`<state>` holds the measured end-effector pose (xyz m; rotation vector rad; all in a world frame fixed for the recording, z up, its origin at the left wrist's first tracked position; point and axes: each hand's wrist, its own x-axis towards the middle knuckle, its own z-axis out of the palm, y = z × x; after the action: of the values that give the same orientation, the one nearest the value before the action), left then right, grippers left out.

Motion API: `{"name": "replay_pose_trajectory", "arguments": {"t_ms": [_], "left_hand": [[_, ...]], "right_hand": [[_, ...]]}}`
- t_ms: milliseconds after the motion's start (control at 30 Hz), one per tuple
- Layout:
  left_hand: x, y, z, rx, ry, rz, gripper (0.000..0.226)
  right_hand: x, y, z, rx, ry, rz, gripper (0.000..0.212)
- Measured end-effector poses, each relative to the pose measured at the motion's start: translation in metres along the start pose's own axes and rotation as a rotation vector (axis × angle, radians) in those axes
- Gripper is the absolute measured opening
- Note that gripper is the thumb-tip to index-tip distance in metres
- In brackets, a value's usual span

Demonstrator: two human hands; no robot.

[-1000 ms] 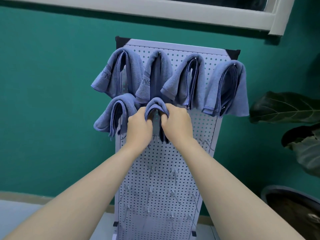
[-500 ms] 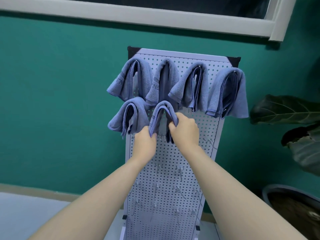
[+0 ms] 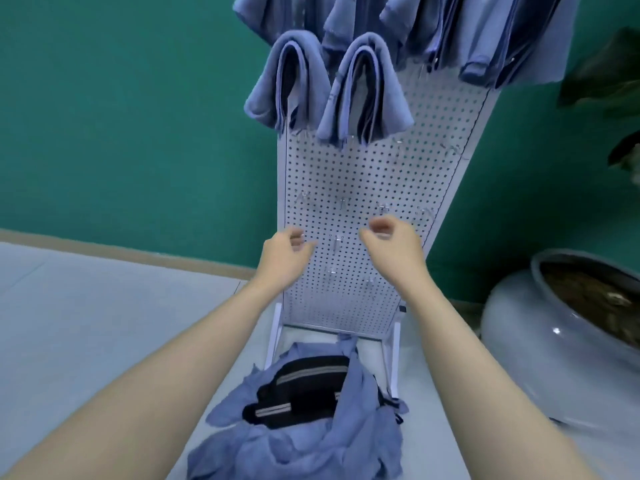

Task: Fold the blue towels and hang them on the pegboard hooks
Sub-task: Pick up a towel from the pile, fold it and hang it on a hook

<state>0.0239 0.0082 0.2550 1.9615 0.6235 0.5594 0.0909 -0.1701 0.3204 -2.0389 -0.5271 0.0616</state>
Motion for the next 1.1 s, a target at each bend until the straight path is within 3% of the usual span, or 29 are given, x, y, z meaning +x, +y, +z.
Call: {"name": "replay_pose_trajectory", "arguments": {"t_ms": [133,333,567,667,767,867,967,1100], "left_hand": [[-0.026,-0.063,0.028,0.037,-0.203,-0.138,0.044],[-0.064,-0.153,0.072,0.197,-0.423,-0.270,0.044],[-0.110,-0.221,0.124,0.275,-0.697,-0.267,0.041],[-0.133,-0.231,0.148,0.311,-0.851,-0.265,0.041],[-0.148,-0.249,0.161,0.411,-0.901,-0.288,0.031],[-0.152,-0.255,0.165,0.441,-0.933,-0.322,0.010],[-0.150,-0.250,0.164,0.336,-0.906,-0.371,0.017],[-0.140,-0.235,0.157,0.109,-0.817,-0.488,0.025]], "right_hand": [[-0.022,0.062,0.033,0.002,-0.155,0.164,0.026],[-0.046,0.175,0.086,0.011,-0.258,0.418,0.007],[-0.098,0.292,0.115,-0.337,-0.423,0.552,0.056],[-0.111,0.316,0.124,-0.362,-0.517,0.598,0.058],[-0.115,0.328,0.132,-0.406,-0.541,0.608,0.051],[-0.115,0.336,0.138,-0.459,-0.522,0.580,0.021],[-0.115,0.343,0.144,-0.506,-0.537,0.537,0.039],[-0.115,0.338,0.148,-0.464,-0.611,0.528,0.046]]}}
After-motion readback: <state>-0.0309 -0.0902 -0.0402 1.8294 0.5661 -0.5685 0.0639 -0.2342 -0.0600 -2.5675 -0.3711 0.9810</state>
